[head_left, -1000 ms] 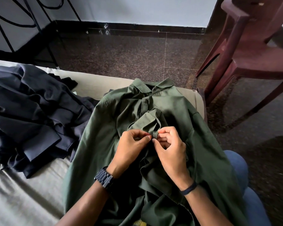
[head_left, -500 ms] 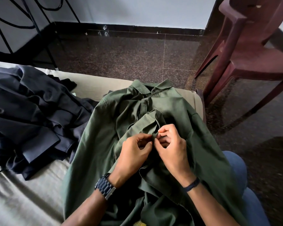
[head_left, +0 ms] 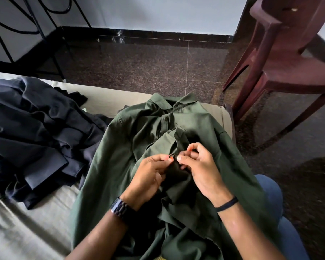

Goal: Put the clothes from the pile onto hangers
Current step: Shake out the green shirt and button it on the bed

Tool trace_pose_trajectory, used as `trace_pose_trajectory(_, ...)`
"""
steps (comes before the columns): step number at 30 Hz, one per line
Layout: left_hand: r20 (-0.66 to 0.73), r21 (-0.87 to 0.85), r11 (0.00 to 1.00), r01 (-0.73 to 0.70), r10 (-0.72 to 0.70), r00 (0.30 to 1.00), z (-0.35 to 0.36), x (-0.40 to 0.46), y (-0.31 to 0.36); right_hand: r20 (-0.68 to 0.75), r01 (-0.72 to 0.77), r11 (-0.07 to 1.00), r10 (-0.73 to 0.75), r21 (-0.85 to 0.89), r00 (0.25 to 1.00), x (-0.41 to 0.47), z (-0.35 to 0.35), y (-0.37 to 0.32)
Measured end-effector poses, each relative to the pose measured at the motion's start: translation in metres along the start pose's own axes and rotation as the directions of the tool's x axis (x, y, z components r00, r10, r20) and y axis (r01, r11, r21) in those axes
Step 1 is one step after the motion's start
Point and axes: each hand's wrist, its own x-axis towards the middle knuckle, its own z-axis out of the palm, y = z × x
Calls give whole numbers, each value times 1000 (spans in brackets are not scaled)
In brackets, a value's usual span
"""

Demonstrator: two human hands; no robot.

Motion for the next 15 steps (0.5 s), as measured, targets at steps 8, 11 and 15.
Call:
trace_pose_trajectory(8,-126,792,610,-21,198,972,-27,23,-6,135,-28,756,152,-654,979,10,-13,12)
trace_pose_trajectory(11,26,921,328,-209,483,875,-25,35,2,101,112,653,-55,-749,993,23,-11,1)
trace_pose_trajectory(15,150,963,115,-244,527,837,-19,69,18,181,316,245,-450,-917,875,55,-8,-9)
